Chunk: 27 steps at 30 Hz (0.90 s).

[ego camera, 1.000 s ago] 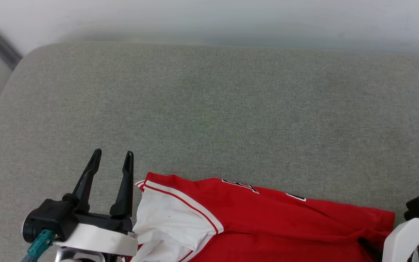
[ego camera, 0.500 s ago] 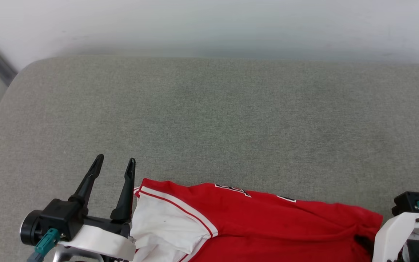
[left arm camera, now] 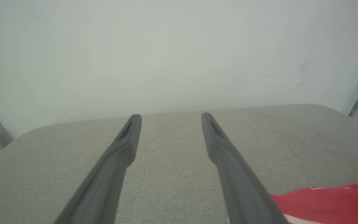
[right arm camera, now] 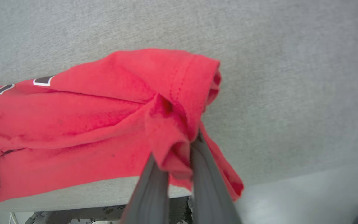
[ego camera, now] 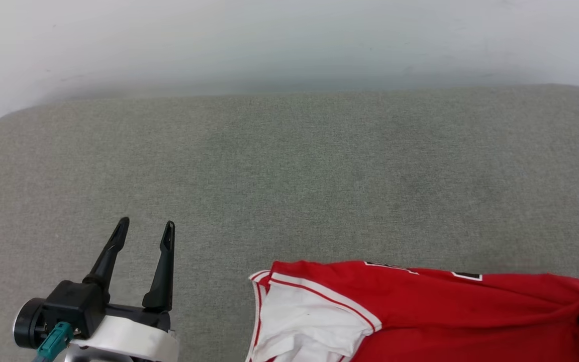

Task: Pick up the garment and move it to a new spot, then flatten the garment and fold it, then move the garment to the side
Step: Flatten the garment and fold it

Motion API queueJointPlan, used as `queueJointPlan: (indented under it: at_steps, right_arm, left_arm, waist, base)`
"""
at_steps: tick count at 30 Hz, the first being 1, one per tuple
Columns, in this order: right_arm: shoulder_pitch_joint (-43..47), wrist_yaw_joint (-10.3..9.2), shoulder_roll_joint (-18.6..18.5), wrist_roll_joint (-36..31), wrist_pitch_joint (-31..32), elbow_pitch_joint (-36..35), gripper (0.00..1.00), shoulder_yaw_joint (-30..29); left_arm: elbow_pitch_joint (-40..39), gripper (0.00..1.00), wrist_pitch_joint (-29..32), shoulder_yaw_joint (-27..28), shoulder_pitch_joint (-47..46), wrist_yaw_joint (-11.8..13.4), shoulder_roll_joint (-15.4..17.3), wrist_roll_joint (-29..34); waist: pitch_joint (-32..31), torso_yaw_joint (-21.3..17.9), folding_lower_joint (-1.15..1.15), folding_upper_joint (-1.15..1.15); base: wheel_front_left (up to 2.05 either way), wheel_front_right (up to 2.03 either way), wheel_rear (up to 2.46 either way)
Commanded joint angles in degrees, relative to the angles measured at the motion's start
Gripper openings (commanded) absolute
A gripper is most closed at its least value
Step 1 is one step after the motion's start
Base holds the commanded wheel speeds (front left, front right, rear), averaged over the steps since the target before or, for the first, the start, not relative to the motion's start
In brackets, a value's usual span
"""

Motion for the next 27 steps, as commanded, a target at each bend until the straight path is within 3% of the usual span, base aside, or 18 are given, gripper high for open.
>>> queueJointPlan:
  at_steps: [1, 4, 10, 16, 20, 26, 27]
  right_arm:
    - [-0.58, -0.02, 0.02, -0.53, 1.17, -0.23, 0.0, -1.65]
    - [-0.7, -0.02, 2.69, 2.05, 5.14, -1.0, 0.0, -3.74]
    - [-1.17, -0.02, 9.9, 14.39, 14.61, -5.09, 0.0, -4.05]
    - [0.66, -0.02, 11.59, 30.67, 20.89, -4.73, 0.0, -0.04]
    - [1.34, -0.02, 11.6, 40.38, 19.12, -2.84, 0.0, 6.87]
    - [-1.94, -0.02, 11.58, 46.14, 13.97, -1.56, 0.0, 17.49]
    - [-5.92, -0.02, 11.57, 48.67, 8.46, 1.22, 0.0, 25.57]
  left_arm:
    - [-0.14, 1.0, 0.07, 0.05, 0.36, 0.29, 0.06, 0.3]
    - [-0.19, 1.0, 0.09, -0.07, 0.42, 0.4, 0.02, 0.19]
    - [0.1, 1.0, 0.32, -0.55, 0.03, 0.39, -0.2, 0.03]
    - [0.79, 1.0, 0.63, -1.29, -1.14, -0.07, -0.56, -0.3]
    - [1.07, 1.0, 0.42, -1.72, -1.66, -0.35, -0.9, -0.46]
    - [1.22, 1.0, 0.2, -2.59, -2.78, -0.94, -1.44, -0.53]
    - [1.64, 1.0, -0.17, -3.11, -4.33, -1.71, -2.0, -0.51]
  waist:
    - [0.05, -0.34, 0.0, 0.0]
    - [0.14, -0.61, 0.0, 0.0]
    - [0.35, -0.19, 0.0, 0.0]
    - [0.41, 1.8, 0.0, 0.0]
    - [0.54, 3.64, 0.0, 0.0]
    - [1.63, 6.04, 0.0, 0.0]
    - [3.13, 7.65, 0.0, 0.0]
  base:
    - [0.0, 0.0, 0.0]
    - [0.0, 0.0, 0.0]
    - [0.0, 0.0, 0.0]
    - [0.0, 0.0, 0.0]
    - [0.0, 0.0, 0.0]
    - [0.0, 0.0, 0.0]
    - [0.0, 0.0, 0.0]
